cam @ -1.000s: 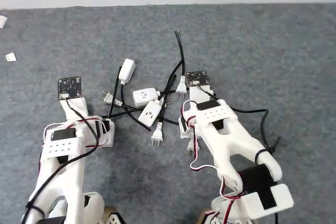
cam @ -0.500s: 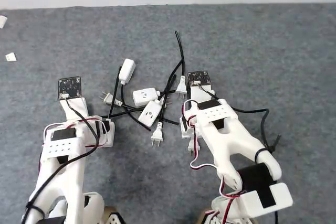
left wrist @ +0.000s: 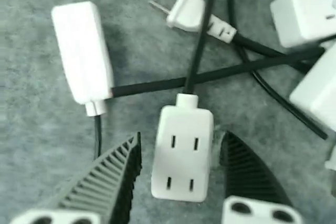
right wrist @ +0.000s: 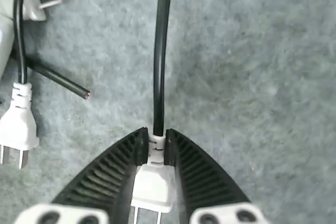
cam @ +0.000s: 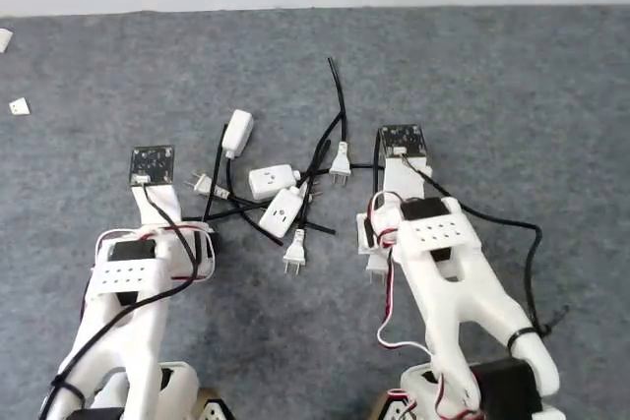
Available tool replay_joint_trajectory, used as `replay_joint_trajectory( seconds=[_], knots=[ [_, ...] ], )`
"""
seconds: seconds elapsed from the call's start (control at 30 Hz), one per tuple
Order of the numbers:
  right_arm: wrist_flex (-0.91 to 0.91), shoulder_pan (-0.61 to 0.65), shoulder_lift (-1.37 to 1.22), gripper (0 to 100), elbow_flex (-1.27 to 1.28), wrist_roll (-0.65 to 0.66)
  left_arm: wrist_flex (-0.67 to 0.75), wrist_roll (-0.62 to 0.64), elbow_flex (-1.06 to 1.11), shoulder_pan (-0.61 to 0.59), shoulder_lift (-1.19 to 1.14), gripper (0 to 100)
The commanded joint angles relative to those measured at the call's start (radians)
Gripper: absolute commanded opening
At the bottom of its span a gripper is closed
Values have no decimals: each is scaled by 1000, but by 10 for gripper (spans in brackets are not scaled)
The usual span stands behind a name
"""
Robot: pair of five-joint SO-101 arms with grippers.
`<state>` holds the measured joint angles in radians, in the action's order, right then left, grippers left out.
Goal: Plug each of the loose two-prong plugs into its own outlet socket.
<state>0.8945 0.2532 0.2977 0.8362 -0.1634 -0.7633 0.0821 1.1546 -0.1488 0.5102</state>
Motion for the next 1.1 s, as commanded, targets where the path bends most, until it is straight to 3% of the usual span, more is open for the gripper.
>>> replay_joint_trajectory(
  seconds=[0.0, 0.13, 0.4, 0.67, 0.77, 0.87, 1.07],
  knots=[
    [-27, -13, 42, 8, -3, 14, -5, -83, -51, 14, 6, 232],
    [-44, -15, 2, 8, -6, 34, -5, -170, -47, 29, -5, 228],
    [-44, -18, -16, 8, -6, 46, -49, -147, -27, 41, -20, 231],
    [-41, -41, -13, 8, -6, 68, -114, -140, -200, 51, -275, 227],
    [-41, -61, -12, 8, -6, 69, -150, -143, -289, 52, -381, 164],
    [-39, -68, -12, 8, -6, 69, -158, -141, -346, 66, -436, 5],
    [-39, -107, -10, 8, -6, 69, -169, -140, -314, 115, -344, 11]
  ],
)
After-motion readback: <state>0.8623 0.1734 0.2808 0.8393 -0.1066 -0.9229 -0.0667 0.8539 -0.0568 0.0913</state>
